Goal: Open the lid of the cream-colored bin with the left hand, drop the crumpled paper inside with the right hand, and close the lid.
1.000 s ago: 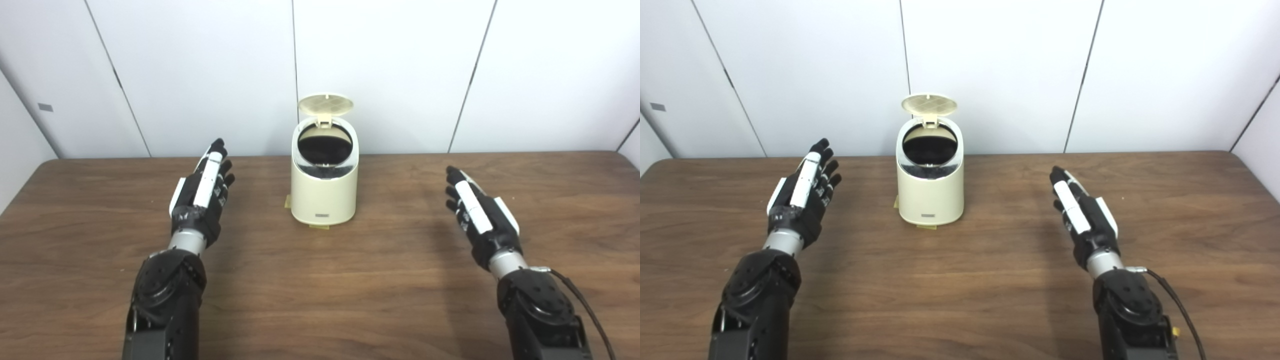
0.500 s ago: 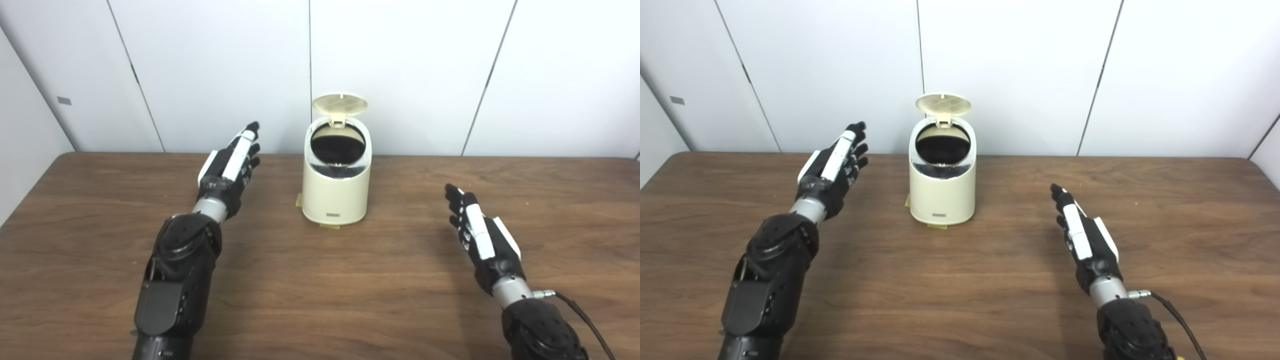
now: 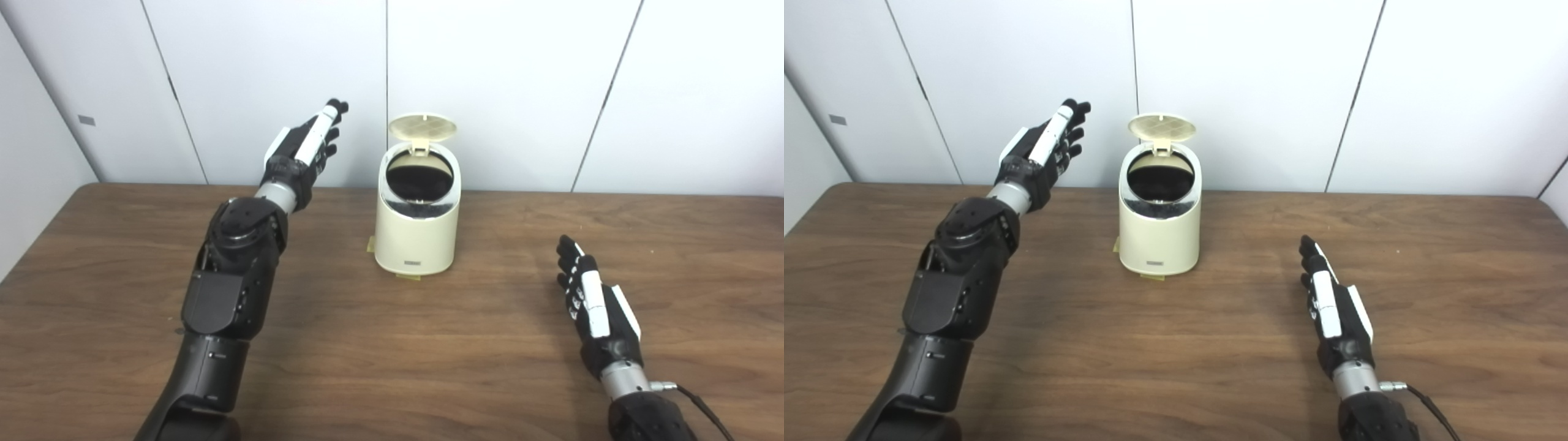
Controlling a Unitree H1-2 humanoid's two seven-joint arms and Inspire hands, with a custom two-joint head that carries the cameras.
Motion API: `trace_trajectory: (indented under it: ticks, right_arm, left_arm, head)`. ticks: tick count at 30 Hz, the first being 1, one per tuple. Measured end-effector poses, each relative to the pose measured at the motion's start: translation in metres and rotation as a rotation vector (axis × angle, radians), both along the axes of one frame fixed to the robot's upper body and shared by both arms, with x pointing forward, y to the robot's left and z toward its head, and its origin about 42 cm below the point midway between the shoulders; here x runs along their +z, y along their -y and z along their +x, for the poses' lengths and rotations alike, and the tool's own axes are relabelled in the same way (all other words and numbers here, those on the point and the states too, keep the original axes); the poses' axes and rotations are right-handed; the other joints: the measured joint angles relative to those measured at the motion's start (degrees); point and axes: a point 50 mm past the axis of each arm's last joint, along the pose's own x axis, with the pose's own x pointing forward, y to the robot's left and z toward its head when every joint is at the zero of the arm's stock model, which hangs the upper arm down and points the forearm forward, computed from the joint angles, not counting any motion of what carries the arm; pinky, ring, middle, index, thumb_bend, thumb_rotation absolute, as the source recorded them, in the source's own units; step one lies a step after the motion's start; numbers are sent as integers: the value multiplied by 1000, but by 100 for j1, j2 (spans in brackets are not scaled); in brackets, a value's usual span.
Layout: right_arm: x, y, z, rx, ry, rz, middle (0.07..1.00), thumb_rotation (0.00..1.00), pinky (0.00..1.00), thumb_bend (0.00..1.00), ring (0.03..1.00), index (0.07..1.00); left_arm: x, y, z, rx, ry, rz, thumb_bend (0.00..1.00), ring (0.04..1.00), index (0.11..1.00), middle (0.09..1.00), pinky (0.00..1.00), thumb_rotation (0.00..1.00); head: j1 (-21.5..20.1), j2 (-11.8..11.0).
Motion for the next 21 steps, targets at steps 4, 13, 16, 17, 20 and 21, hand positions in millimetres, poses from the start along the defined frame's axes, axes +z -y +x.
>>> trace_trajectory:
  ticks: [4, 13, 16, 17, 20, 21]
  right_arm:
    - [-3, -1, 0, -1, 9, -2, 973, 1000, 1000, 667, 997, 962]
    - [-7, -11, 0, -31, 23, 6, 931, 1000, 1000, 654, 899, 936]
    - [-7, -12, 1, -32, 22, 24, 934, 984, 1000, 608, 898, 937]
    - [-7, -13, 2, -32, 22, 34, 935, 973, 1000, 595, 899, 939]
    - [-7, -14, 2, -30, 21, 48, 933, 958, 1000, 573, 897, 941]
    - [-7, -14, 3, -30, 21, 49, 932, 956, 1000, 580, 894, 945]
  left_arm:
    - [4, 4, 4, -8, 5, 22, 466, 977, 893, 944, 989, 757]
    - [15, 23, 11, -69, 92, 340, 426, 944, 799, 885, 963, 884]
    - [13, 31, 8, -71, 134, 504, 420, 961, 784, 879, 996, 971]
    - [13, 34, 6, -73, 146, 534, 416, 971, 785, 883, 998, 985]
    - [16, 40, 3, -68, 180, 599, 424, 976, 781, 883, 1000, 999]
    - [15, 42, 3, -67, 186, 617, 434, 966, 773, 884, 1000, 1000]
  head:
    - [-17, -53]
    - [-79, -115]
    - [-114, -106]
    - [-114, -106]
    - [-141, -115]
    - [-149, -115]
